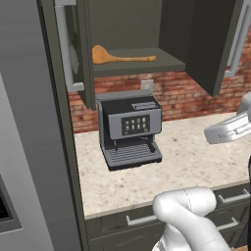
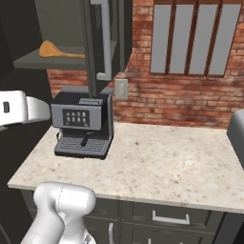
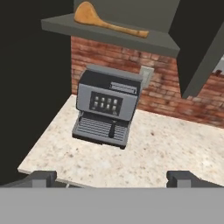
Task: Organize the utensils by type. Pick up the wooden spoons from the counter and place them in the open cabinet. Then pick up the metallic utensils from the counter and place them in the open drawer.
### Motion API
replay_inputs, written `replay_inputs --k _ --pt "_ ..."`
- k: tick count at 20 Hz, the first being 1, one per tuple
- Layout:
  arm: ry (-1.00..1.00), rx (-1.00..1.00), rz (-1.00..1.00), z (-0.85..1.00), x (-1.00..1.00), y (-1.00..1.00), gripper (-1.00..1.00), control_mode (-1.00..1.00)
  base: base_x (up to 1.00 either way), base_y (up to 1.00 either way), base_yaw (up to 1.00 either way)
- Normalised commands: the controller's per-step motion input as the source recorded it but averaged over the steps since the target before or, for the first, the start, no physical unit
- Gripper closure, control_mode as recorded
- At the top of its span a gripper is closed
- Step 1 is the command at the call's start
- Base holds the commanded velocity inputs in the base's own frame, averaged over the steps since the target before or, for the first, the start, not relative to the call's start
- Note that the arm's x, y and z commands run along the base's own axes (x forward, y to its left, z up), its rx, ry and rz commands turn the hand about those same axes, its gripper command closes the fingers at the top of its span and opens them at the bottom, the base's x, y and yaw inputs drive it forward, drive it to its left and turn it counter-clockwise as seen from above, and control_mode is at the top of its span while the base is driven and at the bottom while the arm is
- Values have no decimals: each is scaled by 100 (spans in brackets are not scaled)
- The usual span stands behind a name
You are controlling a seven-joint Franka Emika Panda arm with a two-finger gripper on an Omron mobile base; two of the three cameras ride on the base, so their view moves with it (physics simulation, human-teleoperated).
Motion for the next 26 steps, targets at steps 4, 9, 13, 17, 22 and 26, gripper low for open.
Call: replay_inputs --k 4,9,13,17,22,26 --pt "0 1 0 0 0 -1 -100 100 0 0 0" --pt "0 0 0 0 0 0 -100 100 -28 0 0" --pt "0 0 0 0 0 0 -100 100 -79 -2 2" --pt "0 0 0 0 0 0 -100 100 -97 -9 11" --pt "0 0 0 0 0 0 -100 100 -78 -4 22" --pt "0 0 0 0 0 0 -100 100 -23 2 50"
